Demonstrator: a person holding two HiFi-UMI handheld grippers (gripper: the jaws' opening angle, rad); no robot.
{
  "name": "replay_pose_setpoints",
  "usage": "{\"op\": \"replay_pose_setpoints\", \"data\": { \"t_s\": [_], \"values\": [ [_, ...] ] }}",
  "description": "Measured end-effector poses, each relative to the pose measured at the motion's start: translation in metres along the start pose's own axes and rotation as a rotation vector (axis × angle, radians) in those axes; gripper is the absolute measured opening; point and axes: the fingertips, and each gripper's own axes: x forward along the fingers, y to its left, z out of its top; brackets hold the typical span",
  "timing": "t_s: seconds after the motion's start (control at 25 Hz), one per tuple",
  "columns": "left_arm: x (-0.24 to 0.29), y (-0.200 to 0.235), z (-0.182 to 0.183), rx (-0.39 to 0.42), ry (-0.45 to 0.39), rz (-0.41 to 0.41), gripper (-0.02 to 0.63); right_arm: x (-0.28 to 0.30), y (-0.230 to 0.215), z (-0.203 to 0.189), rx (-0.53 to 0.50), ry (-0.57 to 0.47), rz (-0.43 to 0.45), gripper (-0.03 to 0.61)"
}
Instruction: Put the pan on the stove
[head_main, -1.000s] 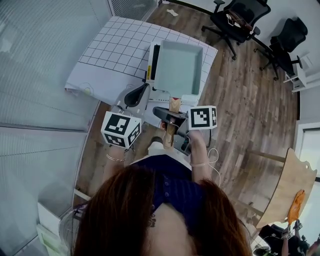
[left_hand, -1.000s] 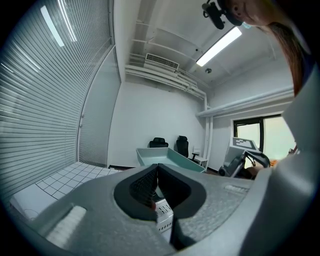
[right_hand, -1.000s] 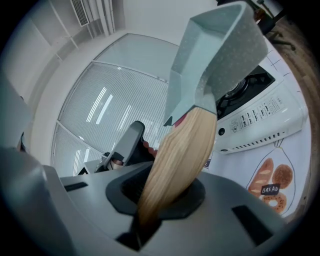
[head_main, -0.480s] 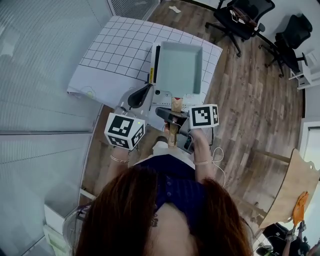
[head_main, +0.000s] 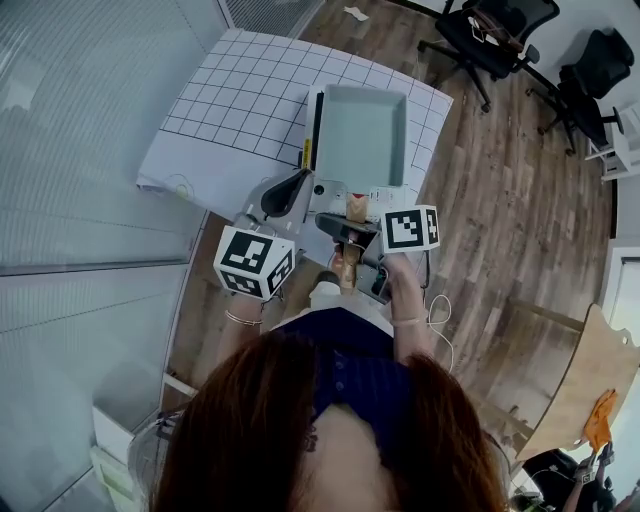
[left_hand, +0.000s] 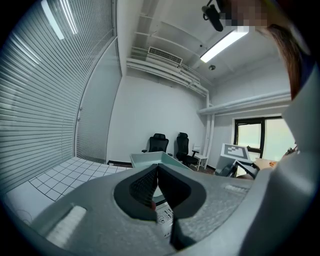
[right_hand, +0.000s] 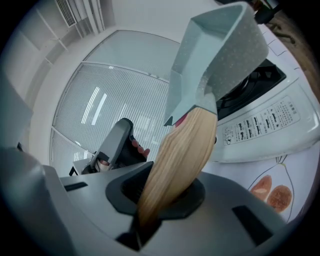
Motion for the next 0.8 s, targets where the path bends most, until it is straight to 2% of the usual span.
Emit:
{"op": "replay_pose_setpoints", "data": {
  "t_s": [0.8],
  "values": [
    [0.02,0.029,-0.01,0.001,0.059,0.043,0.012,0.013,-0.029,0.021,0.045,0.031,0.008,0.055]
  ]
}}
